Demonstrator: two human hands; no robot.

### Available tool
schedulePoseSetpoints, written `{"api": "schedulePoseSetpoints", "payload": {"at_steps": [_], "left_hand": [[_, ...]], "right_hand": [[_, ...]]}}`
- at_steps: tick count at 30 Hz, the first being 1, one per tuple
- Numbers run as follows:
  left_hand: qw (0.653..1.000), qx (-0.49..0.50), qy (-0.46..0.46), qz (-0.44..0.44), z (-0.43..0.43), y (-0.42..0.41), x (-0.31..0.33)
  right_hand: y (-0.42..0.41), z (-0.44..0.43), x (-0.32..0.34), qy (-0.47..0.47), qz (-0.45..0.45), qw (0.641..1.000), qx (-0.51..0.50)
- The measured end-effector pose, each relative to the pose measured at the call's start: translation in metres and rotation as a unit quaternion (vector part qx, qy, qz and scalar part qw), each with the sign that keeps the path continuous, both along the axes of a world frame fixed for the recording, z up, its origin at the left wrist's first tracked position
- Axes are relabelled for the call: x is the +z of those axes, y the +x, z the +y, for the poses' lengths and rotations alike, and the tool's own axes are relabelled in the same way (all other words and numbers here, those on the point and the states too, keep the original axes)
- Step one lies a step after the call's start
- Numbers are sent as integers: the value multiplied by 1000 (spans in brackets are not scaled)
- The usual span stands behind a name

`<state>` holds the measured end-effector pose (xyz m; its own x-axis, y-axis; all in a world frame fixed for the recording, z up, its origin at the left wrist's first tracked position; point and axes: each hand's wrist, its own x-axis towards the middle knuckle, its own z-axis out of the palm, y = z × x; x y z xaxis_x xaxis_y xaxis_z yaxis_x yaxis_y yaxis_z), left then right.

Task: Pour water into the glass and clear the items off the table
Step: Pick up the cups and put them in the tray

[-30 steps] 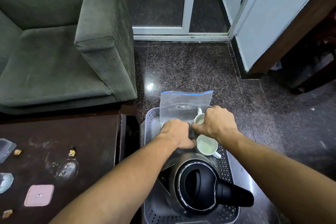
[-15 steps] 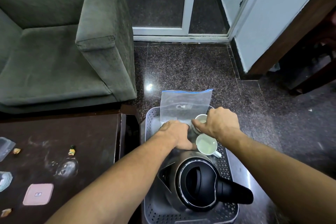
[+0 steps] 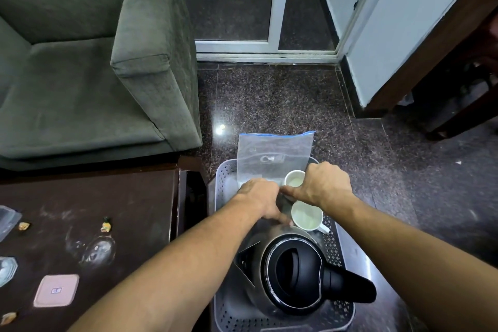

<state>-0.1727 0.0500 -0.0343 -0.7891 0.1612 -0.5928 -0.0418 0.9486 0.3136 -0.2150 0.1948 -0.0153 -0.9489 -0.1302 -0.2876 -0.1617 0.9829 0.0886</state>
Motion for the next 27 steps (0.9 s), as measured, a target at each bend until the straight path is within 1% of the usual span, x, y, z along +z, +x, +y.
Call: {"api": "schedulePoseSetpoints", "payload": {"at_steps": [3,5,6,8,10,17,19,22,25,27], "left_hand": [[1000,5,8,-23,-3,-5,0],[999,12,11,-36,-3,-6,2],[999,18,11,-38,-2,-5,2],[999,33,13,-35,-1,-3,3],[999,41,14,-31,1,-1,2],[999,46,1,-15,5,0,-3],[999,42,-4,-8,5,0,-4],[999,39,-4,-1,5,0,-5],[999,40,-1,-18,3,2,-2],[999,32,5,-28,0,6,4]], "right_hand": [[-1,10,14,-1,-76,997,-8],[2,16,21,25,-135,991,2],[6,17,22,40,-147,988,14],[15,16,18,56,-150,987,32],[23,13,13,51,-140,988,36],[30,7,7,36,-114,993,13],[29,4,8,35,-126,991,2],[27,2,12,29,-168,985,-25],[25,-1,16,29,-197,979,-44],[21,-3,27,47,-210,976,-39]]}}
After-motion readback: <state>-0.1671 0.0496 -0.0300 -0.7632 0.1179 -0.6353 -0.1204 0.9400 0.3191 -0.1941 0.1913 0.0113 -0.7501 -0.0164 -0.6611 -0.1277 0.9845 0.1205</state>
